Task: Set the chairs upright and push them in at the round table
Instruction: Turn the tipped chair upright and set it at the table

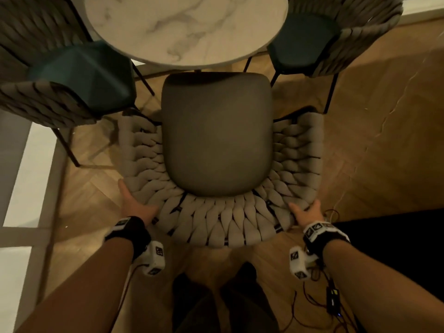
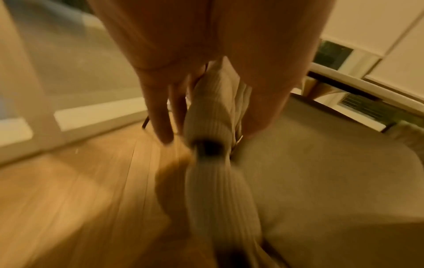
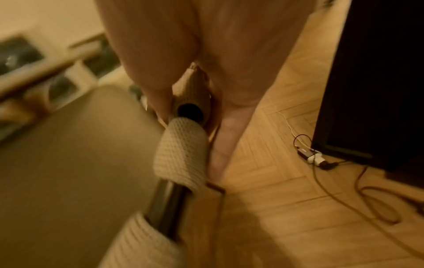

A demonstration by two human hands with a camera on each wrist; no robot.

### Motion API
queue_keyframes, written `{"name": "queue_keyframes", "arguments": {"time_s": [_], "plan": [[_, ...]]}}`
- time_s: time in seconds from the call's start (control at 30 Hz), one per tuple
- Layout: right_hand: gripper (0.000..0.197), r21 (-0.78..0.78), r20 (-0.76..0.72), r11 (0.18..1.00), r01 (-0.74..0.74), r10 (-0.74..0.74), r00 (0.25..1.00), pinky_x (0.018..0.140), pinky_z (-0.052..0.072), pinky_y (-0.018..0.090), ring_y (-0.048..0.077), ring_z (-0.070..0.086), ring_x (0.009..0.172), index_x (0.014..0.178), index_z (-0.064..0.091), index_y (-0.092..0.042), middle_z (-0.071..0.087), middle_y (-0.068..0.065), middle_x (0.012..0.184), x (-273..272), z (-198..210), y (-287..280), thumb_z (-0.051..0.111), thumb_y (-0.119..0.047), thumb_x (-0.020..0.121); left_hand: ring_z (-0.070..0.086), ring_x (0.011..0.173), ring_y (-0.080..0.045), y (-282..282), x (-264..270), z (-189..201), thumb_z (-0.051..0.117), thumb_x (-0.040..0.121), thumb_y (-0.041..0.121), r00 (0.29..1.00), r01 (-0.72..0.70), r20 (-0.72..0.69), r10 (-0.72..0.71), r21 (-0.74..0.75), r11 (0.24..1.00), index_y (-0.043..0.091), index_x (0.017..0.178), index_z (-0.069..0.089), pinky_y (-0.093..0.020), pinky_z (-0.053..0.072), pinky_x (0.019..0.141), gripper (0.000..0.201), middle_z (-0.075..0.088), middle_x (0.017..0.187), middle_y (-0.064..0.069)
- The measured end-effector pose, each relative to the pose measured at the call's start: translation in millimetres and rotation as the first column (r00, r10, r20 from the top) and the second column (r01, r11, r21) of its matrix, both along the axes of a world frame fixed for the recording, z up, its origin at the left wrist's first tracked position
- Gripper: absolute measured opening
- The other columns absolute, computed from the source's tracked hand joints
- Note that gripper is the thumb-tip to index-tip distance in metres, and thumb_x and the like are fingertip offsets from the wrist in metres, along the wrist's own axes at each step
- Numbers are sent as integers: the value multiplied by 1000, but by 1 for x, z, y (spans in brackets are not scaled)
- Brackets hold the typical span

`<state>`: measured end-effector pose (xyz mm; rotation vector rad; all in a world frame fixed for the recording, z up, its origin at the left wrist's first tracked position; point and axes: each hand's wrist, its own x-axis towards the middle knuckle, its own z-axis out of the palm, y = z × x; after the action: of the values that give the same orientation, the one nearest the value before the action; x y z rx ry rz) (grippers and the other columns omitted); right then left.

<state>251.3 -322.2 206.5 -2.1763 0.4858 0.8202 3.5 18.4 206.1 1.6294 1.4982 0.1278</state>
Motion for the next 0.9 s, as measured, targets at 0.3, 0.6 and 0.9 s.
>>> {"name": "queue_keyframes", "arguments": {"time_s": [0.3,0.6,0.9], "plan": [[58,-15,45,998,-53,54,998,68,57,62,43,63,93,123,37,-23,56,15,119,42,-9,15,75,-31,79,53,124,-37,17,3,-38,74,60,32,997,-56,54,60,-76,996,53,142,0,-62,46,98,113,48,145,-10],[67,26,-40,999,-39,40,998,53,56,64,48,65,88,132,38,-26,53,21,130,46,21,13,78,-24,79,53,123,-37,-9,-4,1,75,67,22,992,-73,91,86,-133,988,59,138,-3,-61,49,95,112,46,146,-9],[56,37,-16,998,-56,56,998,58,58,61,46,66,83,133,41,-23,54,20,131,56,19,29,70,-28,86,50,124,-44,-3,9,9,70,75,25,999,-33,20,35,-118,992,50,145,1,-61,48,96,102,42,148,-14]]}}
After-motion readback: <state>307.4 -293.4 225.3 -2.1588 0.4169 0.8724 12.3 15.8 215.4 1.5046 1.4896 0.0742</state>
